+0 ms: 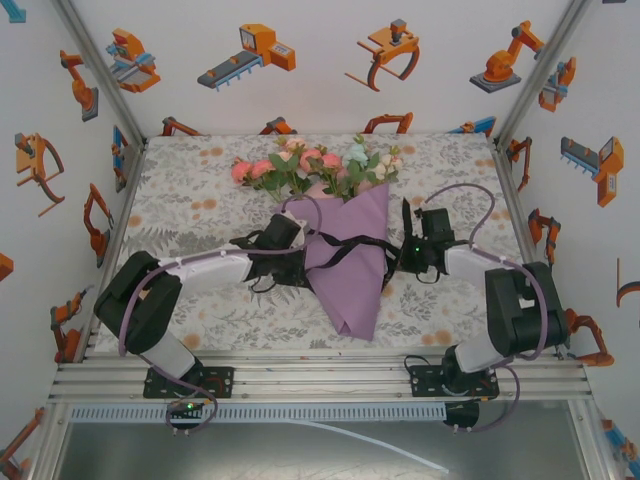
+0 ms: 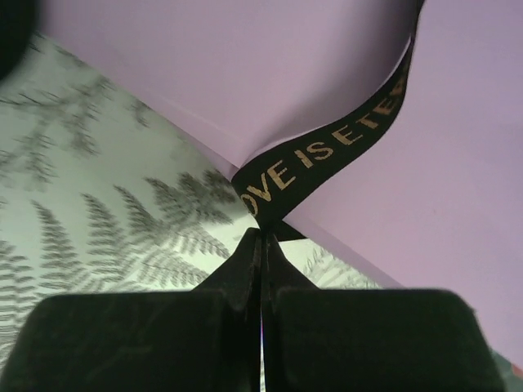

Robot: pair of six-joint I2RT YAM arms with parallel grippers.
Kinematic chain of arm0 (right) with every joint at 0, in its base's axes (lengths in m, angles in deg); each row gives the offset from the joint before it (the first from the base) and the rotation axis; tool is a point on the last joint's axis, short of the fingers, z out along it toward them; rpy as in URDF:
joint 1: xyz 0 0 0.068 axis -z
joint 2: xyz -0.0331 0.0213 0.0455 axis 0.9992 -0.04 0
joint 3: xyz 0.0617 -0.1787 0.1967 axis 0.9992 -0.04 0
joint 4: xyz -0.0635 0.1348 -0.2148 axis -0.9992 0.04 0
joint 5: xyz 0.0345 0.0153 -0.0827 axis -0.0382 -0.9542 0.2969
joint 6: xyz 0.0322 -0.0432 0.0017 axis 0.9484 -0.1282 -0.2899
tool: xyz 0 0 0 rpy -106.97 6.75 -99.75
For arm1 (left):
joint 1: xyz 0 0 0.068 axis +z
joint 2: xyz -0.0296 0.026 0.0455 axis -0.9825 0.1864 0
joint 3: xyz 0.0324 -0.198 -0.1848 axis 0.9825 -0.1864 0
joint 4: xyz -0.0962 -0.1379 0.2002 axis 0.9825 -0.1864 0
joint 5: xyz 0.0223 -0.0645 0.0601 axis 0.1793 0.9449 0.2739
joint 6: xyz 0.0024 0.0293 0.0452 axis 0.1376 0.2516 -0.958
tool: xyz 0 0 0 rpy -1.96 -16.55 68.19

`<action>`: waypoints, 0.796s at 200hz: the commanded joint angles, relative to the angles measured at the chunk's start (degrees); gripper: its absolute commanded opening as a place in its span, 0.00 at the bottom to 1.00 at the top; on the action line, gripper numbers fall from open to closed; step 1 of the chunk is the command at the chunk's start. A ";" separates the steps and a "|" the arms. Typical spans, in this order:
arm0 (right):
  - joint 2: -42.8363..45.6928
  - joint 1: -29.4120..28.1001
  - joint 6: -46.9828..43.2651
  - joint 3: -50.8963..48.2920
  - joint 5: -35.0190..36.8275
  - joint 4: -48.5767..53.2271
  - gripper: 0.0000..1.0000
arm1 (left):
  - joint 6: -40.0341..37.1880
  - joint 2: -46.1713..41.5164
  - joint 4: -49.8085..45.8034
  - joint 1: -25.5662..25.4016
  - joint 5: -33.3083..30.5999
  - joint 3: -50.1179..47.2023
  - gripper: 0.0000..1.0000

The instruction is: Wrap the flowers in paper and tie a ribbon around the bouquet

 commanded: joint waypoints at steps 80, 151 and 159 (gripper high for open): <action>-0.40 -0.25 1.34 3.29 -0.52 -5.95 0.23 | 0.99 -0.96 6.53 3.59 -5.88 1.42 0.20; 7.26 -0.17 -29.22 6.29 2.57 -4.57 0.51 | -16.85 -9.57 -2.34 9.60 -9.20 8.31 0.47; 4.68 -0.11 -36.39 9.05 0.90 -1.71 0.52 | -20.17 -7.30 -3.46 11.28 -6.75 10.42 0.49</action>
